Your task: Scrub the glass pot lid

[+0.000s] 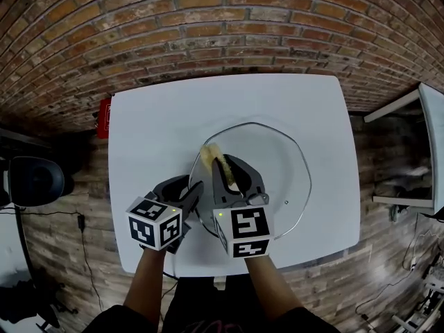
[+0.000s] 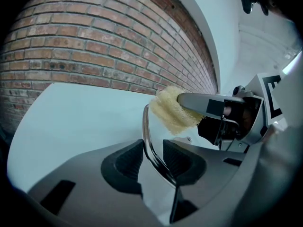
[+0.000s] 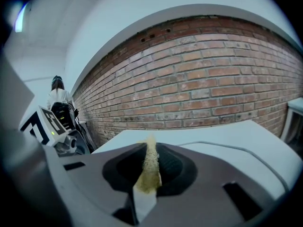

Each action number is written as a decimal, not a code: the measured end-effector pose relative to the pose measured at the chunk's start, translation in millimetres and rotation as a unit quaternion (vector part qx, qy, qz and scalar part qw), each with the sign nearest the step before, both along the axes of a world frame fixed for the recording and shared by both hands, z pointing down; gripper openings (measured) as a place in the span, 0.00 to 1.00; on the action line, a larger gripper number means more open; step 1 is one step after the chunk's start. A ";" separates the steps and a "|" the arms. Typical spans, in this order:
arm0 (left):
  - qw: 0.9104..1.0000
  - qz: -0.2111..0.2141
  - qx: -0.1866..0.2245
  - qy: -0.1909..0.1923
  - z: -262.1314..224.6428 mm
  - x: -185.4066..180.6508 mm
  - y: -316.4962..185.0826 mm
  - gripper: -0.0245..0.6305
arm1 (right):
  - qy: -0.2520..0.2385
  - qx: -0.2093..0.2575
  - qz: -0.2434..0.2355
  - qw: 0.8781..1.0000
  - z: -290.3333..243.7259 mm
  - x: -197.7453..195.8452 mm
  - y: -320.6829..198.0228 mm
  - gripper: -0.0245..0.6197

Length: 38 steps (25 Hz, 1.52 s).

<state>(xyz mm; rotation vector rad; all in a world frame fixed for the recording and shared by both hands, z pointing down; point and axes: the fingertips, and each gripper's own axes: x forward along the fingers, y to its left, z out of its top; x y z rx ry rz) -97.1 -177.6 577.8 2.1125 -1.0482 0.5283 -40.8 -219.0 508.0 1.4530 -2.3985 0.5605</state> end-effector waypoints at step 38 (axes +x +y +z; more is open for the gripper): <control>1.000 -0.012 0.000 0.000 -1.1 -1.1 6.7 0.24 | 0.090 -0.088 -0.031 0.991 33.4 13.8 47.9 0.13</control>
